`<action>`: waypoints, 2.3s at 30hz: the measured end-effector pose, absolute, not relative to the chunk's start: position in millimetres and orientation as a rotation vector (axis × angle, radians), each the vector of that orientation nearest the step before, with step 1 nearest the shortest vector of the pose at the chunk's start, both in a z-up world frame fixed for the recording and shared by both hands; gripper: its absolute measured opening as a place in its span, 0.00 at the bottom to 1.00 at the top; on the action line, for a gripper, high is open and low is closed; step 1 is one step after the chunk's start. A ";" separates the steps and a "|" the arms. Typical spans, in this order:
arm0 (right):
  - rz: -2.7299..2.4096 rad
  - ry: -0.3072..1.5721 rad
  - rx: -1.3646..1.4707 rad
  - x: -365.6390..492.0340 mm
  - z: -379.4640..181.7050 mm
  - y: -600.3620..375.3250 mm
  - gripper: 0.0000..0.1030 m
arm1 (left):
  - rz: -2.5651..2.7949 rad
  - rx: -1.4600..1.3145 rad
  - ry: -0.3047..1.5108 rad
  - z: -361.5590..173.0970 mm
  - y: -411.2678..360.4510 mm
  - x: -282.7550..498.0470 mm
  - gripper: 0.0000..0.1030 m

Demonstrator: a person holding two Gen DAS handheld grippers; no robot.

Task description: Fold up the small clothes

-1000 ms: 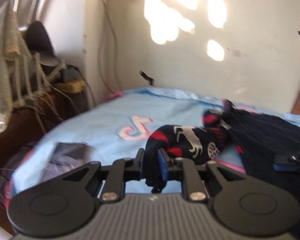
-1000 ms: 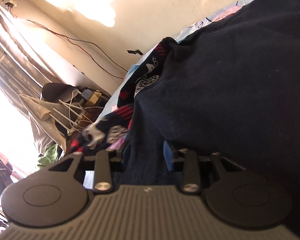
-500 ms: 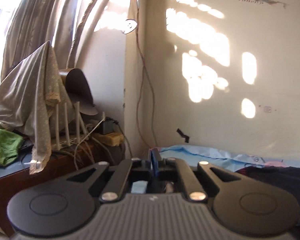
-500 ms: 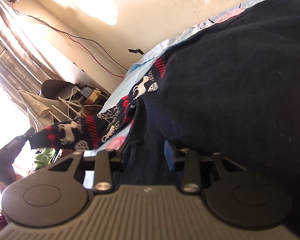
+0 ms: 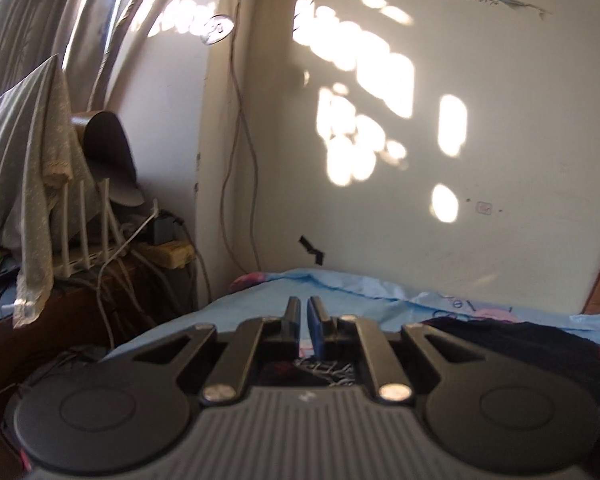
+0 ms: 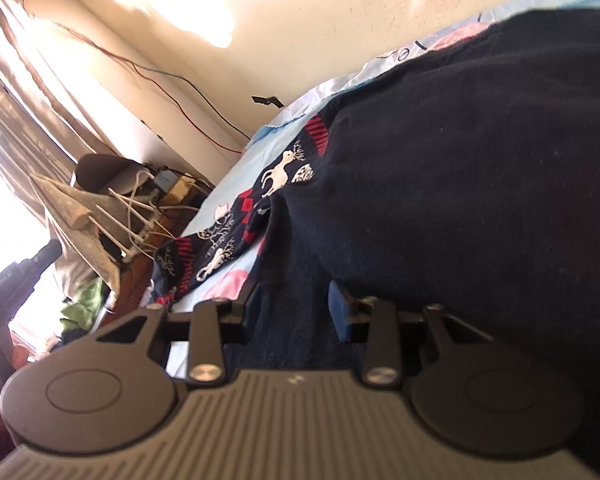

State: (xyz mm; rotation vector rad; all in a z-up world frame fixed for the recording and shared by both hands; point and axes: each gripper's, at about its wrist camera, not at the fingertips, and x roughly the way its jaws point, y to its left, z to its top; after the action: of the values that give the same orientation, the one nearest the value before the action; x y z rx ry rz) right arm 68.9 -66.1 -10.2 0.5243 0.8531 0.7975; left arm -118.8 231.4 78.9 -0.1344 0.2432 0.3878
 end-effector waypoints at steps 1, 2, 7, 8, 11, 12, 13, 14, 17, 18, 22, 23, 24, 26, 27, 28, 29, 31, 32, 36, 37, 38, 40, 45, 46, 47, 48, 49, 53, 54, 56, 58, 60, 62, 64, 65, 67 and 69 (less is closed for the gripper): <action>0.831 0.834 0.501 66.2 -2.1 -60.4 0.42 | 0.412 -0.142 0.251 76.4 239.9 -125.1 0.07; 0.882 0.818 0.479 64.4 8.3 -50.7 0.43 | 0.438 -0.148 0.260 74.2 248.6 -130.5 0.07; 1.110 0.810 0.242 58.5 45.7 35.7 0.43 | 0.536 -0.221 0.279 61.4 281.4 -153.8 0.08; 1.141 0.836 0.212 59.6 44.5 56.1 0.43 | 0.544 -0.236 0.274 59.7 285.4 -158.3 0.08; 1.211 0.875 0.115 58.0 31.7 112.9 0.42 | 0.574 -0.255 0.264 58.7 295.7 -173.7 0.09; 1.213 0.885 0.087 57.5 26.3 128.9 0.42 | 0.586 -0.251 0.262 58.8 299.4 -179.9 0.09; 1.212 0.900 0.074 58.9 20.9 143.5 0.42 | 0.599 -0.248 0.260 59.2 303.0 -186.0 0.09; 1.211 0.914 0.068 61.0 15.5 156.4 0.42 | 0.610 -0.246 0.257 60.0 307.0 -192.3 0.10; 1.191 0.944 0.047 67.7 1.0 185.6 0.43 | 0.626 -0.258 0.259 60.3 318.1 -206.7 0.11; 1.194 0.935 0.054 67.8 -1.5 190.4 0.40 | 0.628 -0.263 0.263 59.3 320.7 -209.2 0.11; 1.188 0.955 0.014 61.5 0.0 199.6 0.07 | 0.619 -0.272 0.287 53.2 323.6 -207.3 0.11; 1.187 0.948 0.003 60.2 5.2 195.2 0.06 | 0.608 -0.275 0.291 51.8 322.8 -204.9 0.11; 1.183 0.934 0.005 63.0 12.3 190.6 0.06 | 0.595 -0.278 0.292 50.7 321.5 -202.2 0.11; 1.160 0.879 0.030 76.5 34.4 172.5 0.06 | 0.563 -0.279 0.298 48.2 317.3 -195.5 0.11; 1.129 0.841 0.047 88.2 49.3 160.3 0.06 | 0.549 -0.278 0.302 46.9 314.8 -191.1 0.11; 1.090 0.801 0.062 100.5 65.8 144.9 0.06 | 0.535 -0.280 0.307 45.7 312.0 -185.9 0.11; 1.046 0.757 0.076 113.4 83.2 128.0 0.06 | 0.521 -0.283 0.311 44.8 309.5 -181.7 0.12; 0.948 0.660 0.093 139.9 120.3 88.9 0.06 | 0.484 -0.288 0.319 42.0 301.8 -172.4 0.13; 0.891 0.609 0.083 150.6 137.9 68.4 0.06 | 0.464 -0.290 0.322 40.7 297.4 -167.8 0.13; 0.659 0.474 0.057 180.9 186.9 -16.3 0.06 | 0.357 -0.290 0.362 33.0 272.0 -146.9 0.15; 0.606 0.450 0.054 185.9 194.1 -39.4 0.06 | 0.327 -0.287 0.375 30.6 264.5 -141.3 0.15; 0.556 0.432 0.051 189.5 199.0 -59.5 0.06 | 0.297 -0.285 0.388 28.2 257.3 -135.7 0.15; 0.462 0.412 0.061 195.4 201.6 -100.8 0.06 | 0.224 -0.291 0.414 22.8 240.0 -124.1 0.15; 0.284 0.419 0.132 203.4 185.0 -185.8 0.06 | 0.054 -0.290 0.472 11.2 193.6 -102.7 0.18; 0.255 0.427 0.144 203.8 177.9 -198.4 0.06 | 0.029 -0.279 0.485 8.7 184.2 -99.6 0.19; 0.226 0.437 0.154 204.3 170.0 -209.0 0.06 | 0.006 -0.270 0.496 6.6 176.3 -97.3 0.19; 0.202 0.449 0.164 205.9 161.9 -219.4 0.06 | -0.023 -0.262 0.510 4.3 167.3 -95.0 0.19; 0.177 0.469 0.174 207.6 151.5 -229.6 0.06 | -0.045 -0.255 0.522 2.1 159.8 -94.2 0.19; 0.151 0.592 0.136 212.4 106.0 -236.3 0.11 | -0.102 -0.228 0.560 -4.2 137.3 -90.8 0.22; 0.122 0.616 0.115 212.8 95.4 -235.6 0.17 | -0.105 -0.216 0.565 -5.3 133.2 -91.4 0.24; 0.067 0.638 0.103 207.3 78.2 -236.9 0.37 | -0.108 -0.199 0.571 -7.3 127.8 -92.4 0.25; 0.048 0.638 0.123 203.2 68.5 -242.7 0.40 | -0.115 -0.201 0.585 -8.9 126.6 -92.2 0.26; 0.072 0.635 0.147 196.9 66.0 -242.0 0.40 | -0.114 -0.201 0.599 -11.1 126.3 -91.3 0.26; 0.127 0.637 0.156 190.6 67.4 -231.1 0.40 | -0.113 -0.202 0.606 -13.0 127.1 -92.2 0.26; 0.206 0.647 0.161 186.7 68.5 -213.8 0.40 | -0.107 -0.212 0.612 -14.5 128.6 -92.4 0.28; 0.260 0.663 0.173 186.3 68.8 -202.7 0.40 | -0.103 -0.217 0.614 -15.6 129.8 -92.6 0.29; 0.366 0.709 0.206 181.6 65.3 -181.1 0.40 | -0.098 -0.227 0.622 -17.6 131.4 -93.6 0.30; 0.481 0.758 0.240 174.2 58.2 -156.1 0.40 | -0.098 -0.231 0.628 -18.4 133.7 -95.8 0.31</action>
State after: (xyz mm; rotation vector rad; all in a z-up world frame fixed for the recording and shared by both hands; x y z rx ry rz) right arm 174.2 -156.1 58.2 0.2398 0.7578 0.4813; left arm -95.8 133.7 -18.4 -0.2305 0.6285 -0.0982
